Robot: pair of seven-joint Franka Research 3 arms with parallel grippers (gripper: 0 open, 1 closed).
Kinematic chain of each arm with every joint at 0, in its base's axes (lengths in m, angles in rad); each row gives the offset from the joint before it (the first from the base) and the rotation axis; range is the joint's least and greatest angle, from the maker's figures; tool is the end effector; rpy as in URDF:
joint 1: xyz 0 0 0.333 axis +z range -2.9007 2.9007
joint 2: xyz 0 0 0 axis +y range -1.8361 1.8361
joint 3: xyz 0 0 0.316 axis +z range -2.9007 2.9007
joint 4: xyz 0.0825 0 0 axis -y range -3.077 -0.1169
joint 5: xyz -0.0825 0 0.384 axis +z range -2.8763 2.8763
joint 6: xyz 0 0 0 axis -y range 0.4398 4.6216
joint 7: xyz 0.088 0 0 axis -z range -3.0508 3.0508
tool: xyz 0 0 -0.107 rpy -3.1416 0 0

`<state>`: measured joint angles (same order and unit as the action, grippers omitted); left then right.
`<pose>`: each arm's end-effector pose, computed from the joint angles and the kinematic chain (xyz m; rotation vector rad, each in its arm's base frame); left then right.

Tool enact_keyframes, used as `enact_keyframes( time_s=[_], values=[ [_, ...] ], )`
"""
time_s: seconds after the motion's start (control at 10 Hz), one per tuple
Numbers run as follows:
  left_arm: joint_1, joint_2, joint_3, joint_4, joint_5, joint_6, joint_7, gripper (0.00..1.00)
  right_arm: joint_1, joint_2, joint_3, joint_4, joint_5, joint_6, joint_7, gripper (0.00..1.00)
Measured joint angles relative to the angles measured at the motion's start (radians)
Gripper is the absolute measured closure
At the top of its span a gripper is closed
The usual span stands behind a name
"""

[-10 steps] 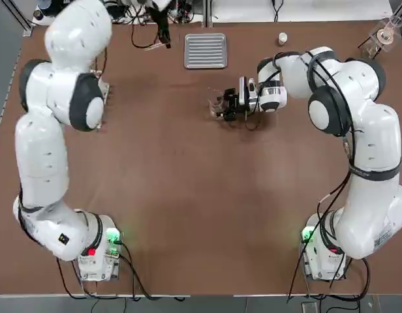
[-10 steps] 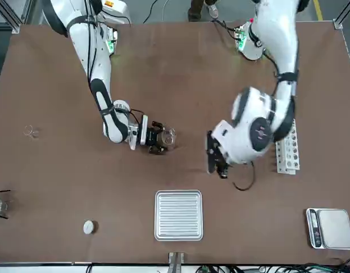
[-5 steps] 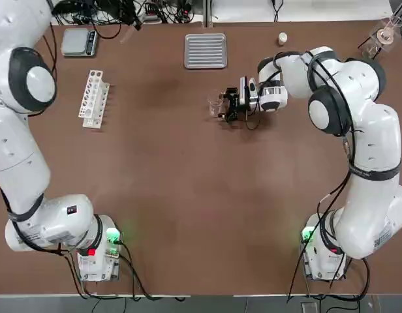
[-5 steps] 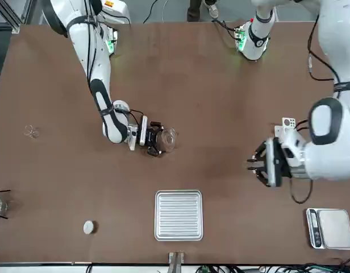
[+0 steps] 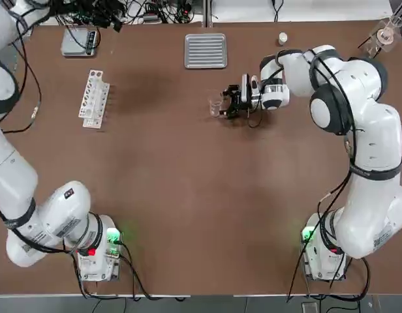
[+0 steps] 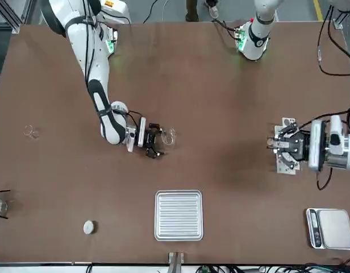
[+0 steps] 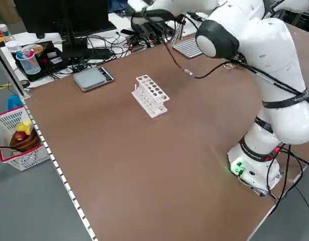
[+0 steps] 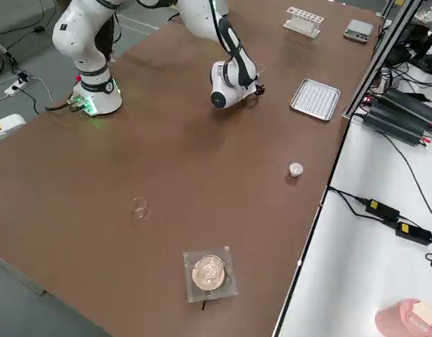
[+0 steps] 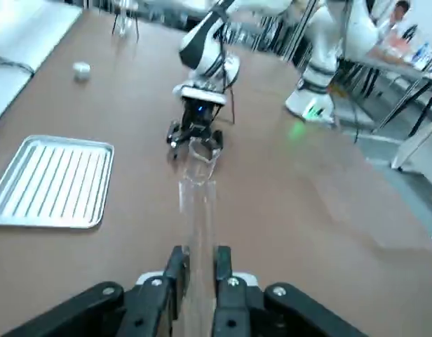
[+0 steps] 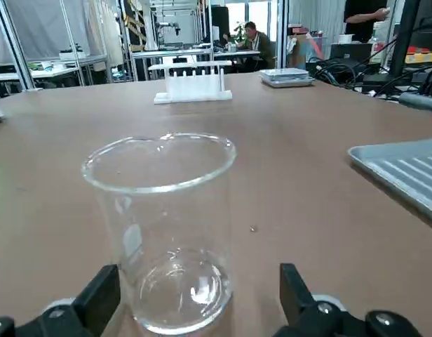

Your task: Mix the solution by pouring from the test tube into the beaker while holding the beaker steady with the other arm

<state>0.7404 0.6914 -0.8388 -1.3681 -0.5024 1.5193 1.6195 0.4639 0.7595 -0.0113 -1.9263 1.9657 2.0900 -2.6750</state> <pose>0.6657 0.0133 0.4317 1.4793 -1.5455 0.5688 0.5147 0.3008 0.0886 -1.5465 -1.3410 -1.1068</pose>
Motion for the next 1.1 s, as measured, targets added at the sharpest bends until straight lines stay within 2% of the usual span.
enact_keyframes(
  time_s=[0.2, 0.5, 0.7, 1.1],
  values=[
    [0.133, 0.016, -0.011, -0.084, -0.055, -0.081, 0.168, 0.78, -0.021, -0.018, -0.002, 0.002, -0.010, 0.000, 0.000, 0.00],
    [0.262, 0.126, 0.003, -0.111, -0.060, -0.130, 0.462, 0.78, -0.078, -0.075, -0.004, 0.002, -0.107, 0.000, 0.045, 0.00],
    [0.275, 0.153, 0.074, -0.093, -0.060, -0.130, 0.686, 0.78, -0.104, -0.108, -0.004, 0.001, -0.169, 0.005, 0.101, 0.00],
    [0.303, 0.163, 0.128, -0.087, -0.060, -0.214, 0.759, 0.78, -0.116, -0.161, -0.004, 0.000, -0.309, 0.106, 0.285, 0.00]
  ],
)
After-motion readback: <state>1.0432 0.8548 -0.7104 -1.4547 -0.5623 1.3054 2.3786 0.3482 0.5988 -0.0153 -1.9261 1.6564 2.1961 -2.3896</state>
